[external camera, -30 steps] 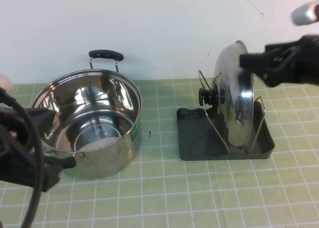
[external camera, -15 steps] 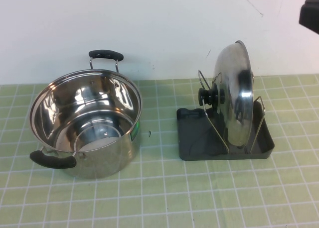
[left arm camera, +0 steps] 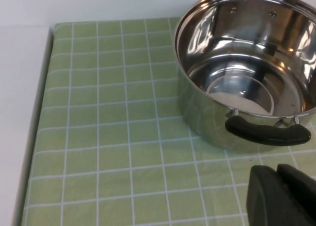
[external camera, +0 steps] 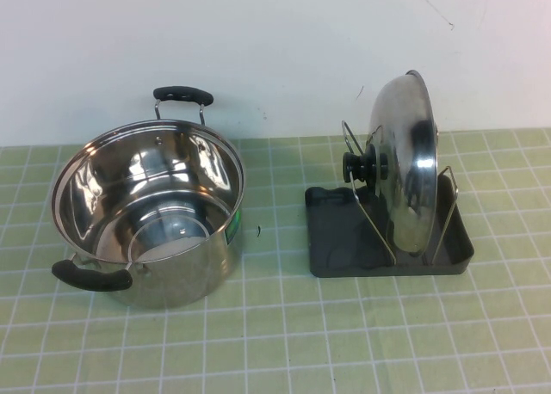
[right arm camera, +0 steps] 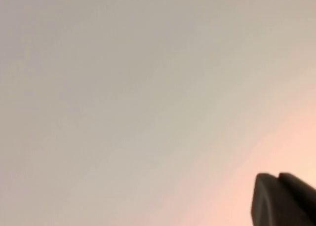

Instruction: Put pot lid on rack

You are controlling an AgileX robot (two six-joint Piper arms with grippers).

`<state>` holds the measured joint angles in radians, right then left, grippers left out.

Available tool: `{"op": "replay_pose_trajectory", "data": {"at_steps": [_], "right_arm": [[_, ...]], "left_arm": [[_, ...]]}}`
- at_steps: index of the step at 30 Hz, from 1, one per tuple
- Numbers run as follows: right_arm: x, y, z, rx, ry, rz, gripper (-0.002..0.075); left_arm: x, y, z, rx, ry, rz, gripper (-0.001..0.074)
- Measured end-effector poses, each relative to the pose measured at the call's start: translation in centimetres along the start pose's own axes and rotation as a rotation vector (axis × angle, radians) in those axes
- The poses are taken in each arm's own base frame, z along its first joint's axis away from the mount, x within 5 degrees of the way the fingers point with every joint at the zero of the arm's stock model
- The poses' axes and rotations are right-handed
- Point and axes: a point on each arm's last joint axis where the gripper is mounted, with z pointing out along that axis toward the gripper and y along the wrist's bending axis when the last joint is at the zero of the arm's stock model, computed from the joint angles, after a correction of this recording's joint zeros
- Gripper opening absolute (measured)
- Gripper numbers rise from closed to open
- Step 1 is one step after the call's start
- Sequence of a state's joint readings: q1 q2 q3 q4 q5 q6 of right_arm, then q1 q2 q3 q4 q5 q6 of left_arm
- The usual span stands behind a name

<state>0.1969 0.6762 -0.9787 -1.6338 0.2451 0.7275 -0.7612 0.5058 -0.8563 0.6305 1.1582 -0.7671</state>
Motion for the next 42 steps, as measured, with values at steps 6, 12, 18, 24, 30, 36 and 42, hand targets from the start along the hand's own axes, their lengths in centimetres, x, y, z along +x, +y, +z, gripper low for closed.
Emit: {"op": "replay_pose_trajectory", "data": {"at_steps": [6,12,18,24,30,36,42], "right_arm": [[5.3,0.8,-2.0,-0.14,0.618,-0.094,-0.0001],[6.1,4.6,-6.0,-0.557,0.682,0.115,-0.0001],[7.0,8.3,-10.6,-0.819,0.496,0.244,-0.0001],[9.7,11.1,-14.6,-0.88,0.427,0.276,-0.0001],[10.6,11.6,-16.0,-0.856,0.408,0.312,-0.0001],[10.9,11.9,-16.2,-0.863,0.418,0.313,-0.0001],[10.9,11.9,-16.2,-0.864,0.419,0.313,-0.0001]], "left_arm": [[0.0,0.6,-1.0,0.061,-0.08,0.001,-0.0001],[1.4,-0.7,0.7,0.186,-0.252,0.101,-0.0001],[6.5,-1.9,4.5,0.307,-0.315,0.089,-0.0001],[9.9,-1.5,6.5,0.303,-0.289,0.001,-0.0001],[9.5,-1.3,6.3,0.289,-0.377,0.075,-0.0001],[9.5,-1.3,6.3,0.288,-0.382,0.08,-0.0001],[9.5,-1.3,6.3,0.288,-0.383,0.078,-0.0001]]}}
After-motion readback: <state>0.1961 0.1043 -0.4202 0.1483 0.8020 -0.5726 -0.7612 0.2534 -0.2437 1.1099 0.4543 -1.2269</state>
